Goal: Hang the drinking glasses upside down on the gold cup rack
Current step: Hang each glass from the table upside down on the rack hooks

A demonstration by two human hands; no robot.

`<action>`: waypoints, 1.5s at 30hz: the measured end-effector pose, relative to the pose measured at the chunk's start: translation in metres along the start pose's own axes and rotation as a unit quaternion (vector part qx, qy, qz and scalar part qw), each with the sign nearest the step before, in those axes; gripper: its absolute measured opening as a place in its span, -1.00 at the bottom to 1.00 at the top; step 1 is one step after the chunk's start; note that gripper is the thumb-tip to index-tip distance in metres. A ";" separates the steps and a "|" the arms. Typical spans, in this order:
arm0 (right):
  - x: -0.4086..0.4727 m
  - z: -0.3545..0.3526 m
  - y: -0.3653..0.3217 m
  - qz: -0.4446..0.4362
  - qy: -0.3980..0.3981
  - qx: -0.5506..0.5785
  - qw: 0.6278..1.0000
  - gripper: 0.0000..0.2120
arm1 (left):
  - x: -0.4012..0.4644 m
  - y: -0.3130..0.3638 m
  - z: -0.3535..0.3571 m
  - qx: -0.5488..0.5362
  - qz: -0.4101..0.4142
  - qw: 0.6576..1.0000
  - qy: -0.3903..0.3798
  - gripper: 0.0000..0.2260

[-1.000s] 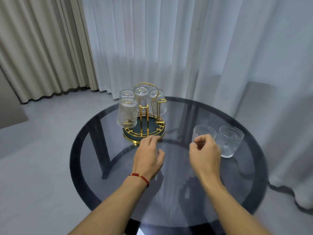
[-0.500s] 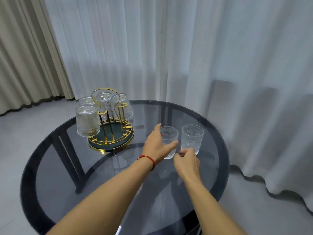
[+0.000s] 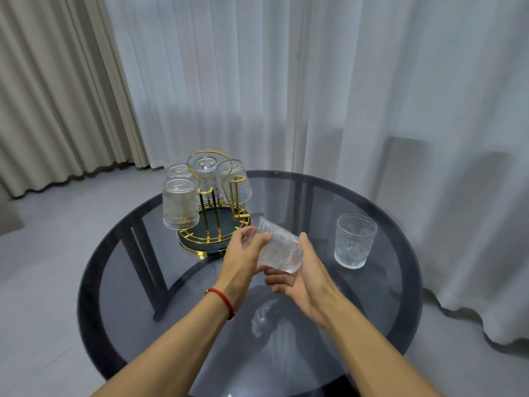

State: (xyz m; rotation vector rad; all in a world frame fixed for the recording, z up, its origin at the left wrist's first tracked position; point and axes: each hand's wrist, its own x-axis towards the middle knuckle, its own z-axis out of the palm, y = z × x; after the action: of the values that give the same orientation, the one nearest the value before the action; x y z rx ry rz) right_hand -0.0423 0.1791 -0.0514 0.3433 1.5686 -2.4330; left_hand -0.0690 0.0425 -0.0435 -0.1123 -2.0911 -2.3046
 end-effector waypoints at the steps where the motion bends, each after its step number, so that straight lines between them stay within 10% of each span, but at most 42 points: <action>1: 0.002 0.002 0.001 -0.017 0.002 0.017 1.000 -0.39 | 0.000 0.000 -0.006 0.032 0.011 0.999 -0.011 -0.52; 5: 0.009 0.008 -0.002 -0.152 0.116 -0.126 0.973 -0.61 | 0.003 -0.013 -0.043 0.231 0.077 0.968 0.053 -0.55; 8: 0.009 0.010 -0.008 -0.243 0.162 -0.207 0.934 -0.68 | 0.005 -0.039 -0.075 0.487 0.146 0.855 0.103 -0.56; 14: 0.030 0.034 -0.044 -0.368 0.168 -0.307 0.862 -0.44 | 0.013 -0.058 -0.077 0.576 0.135 0.804 0.064 -0.38; 28: 0.085 0.107 -0.106 -0.432 0.145 -0.494 0.740 -0.41 | 0.016 -0.061 -0.075 0.589 0.100 0.800 0.051 -0.35; 45: 0.116 0.111 -0.069 -0.381 0.141 -0.545 0.733 -0.34 | 0.019 -0.064 -0.074 0.593 0.106 0.796 0.057 -0.35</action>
State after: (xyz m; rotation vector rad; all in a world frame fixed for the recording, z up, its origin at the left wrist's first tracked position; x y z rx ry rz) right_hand -0.1814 0.0982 0.0158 -0.2355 3.3935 -1.2869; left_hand -0.0945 -0.0239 -0.1126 -0.1433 -2.7846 -0.5503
